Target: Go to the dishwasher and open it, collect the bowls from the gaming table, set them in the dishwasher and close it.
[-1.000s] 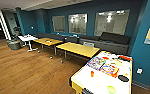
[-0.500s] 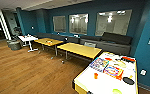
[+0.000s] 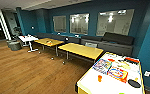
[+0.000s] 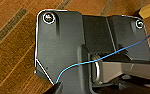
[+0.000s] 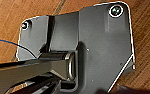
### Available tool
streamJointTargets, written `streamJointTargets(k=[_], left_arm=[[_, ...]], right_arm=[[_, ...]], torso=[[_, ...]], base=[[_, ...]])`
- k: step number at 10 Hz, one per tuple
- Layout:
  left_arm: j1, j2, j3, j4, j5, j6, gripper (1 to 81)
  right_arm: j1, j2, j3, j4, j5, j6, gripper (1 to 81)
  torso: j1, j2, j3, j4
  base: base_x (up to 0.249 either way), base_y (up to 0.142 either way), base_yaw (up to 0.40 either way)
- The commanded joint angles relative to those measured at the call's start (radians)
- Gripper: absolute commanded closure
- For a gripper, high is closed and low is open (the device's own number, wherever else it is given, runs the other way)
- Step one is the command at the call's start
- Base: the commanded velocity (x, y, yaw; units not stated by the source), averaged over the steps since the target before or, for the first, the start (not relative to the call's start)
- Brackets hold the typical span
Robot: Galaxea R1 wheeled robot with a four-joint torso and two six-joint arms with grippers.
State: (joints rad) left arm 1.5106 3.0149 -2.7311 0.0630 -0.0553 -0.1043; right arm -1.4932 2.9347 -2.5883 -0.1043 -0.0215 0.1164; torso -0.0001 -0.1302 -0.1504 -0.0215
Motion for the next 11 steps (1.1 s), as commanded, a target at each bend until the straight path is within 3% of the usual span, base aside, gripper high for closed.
streamJointTargets(k=[1,7,11], left_arm=[[-0.049,-0.002,0.001,0.000,0.049,0.005,1.0],[-0.049,-0.002,0.001,0.000,0.049,0.005,1.0],[-0.049,-0.002,0.001,-0.002,0.049,0.005,1.0]], right_arm=[[0.056,-0.007,0.001,0.003,-0.051,-0.001,1.0],[0.053,-0.007,0.001,0.005,-0.051,-0.003,1.0],[0.052,-0.007,0.001,0.003,-0.051,-0.001,1.0]], torso=[[0.000,0.000,0.000,0.000],[0.000,0.000,0.000,0.000],[0.000,0.000,0.000,0.000]], base=[[0.108,0.083,0.000],[0.107,0.076,0.000],[0.101,0.000,0.000]])
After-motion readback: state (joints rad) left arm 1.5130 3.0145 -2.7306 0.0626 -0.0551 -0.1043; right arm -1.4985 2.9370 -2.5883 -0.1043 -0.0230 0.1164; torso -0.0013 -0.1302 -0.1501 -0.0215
